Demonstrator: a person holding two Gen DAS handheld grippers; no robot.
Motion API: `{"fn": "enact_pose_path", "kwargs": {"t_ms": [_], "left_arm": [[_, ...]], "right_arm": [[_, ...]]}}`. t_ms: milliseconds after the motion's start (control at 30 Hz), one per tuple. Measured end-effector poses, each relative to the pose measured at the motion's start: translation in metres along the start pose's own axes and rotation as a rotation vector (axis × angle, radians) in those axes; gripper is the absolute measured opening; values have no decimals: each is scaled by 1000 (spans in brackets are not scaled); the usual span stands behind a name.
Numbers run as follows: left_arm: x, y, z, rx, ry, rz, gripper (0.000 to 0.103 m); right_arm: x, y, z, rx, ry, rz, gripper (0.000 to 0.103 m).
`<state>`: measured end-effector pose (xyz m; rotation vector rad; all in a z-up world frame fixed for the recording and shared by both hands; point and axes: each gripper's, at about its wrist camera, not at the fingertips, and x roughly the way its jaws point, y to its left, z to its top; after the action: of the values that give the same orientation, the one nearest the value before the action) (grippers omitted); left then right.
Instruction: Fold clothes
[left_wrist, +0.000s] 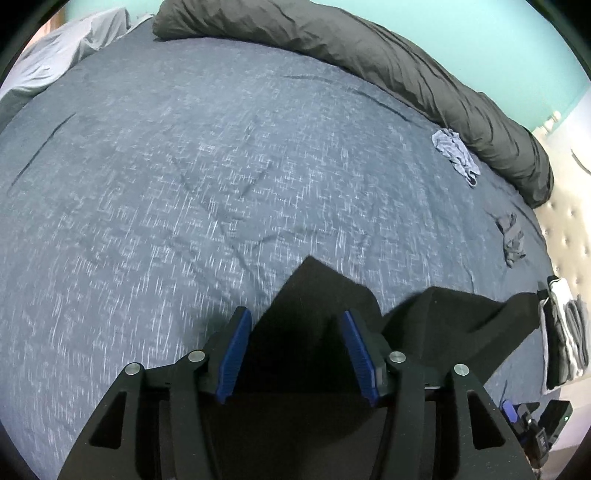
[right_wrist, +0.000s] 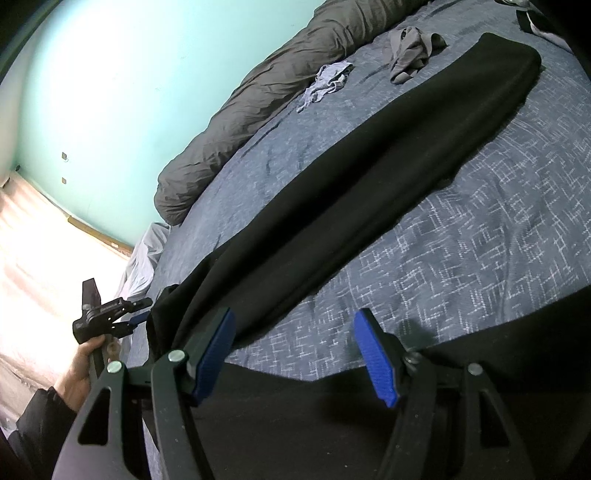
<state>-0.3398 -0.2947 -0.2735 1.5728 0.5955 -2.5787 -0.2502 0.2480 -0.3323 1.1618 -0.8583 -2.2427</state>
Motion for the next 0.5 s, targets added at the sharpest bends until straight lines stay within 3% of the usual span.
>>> {"fn": "enact_pose_path", "kwargs": {"t_ms": [167,500], "left_arm": [[17,5,14,-10,16,2,56],[39,11,19,-79,61,-101,55]], "right_arm": [[2,-5,1,14,8,-3,68],[2,-7,2,18,19,-5,68]]}}
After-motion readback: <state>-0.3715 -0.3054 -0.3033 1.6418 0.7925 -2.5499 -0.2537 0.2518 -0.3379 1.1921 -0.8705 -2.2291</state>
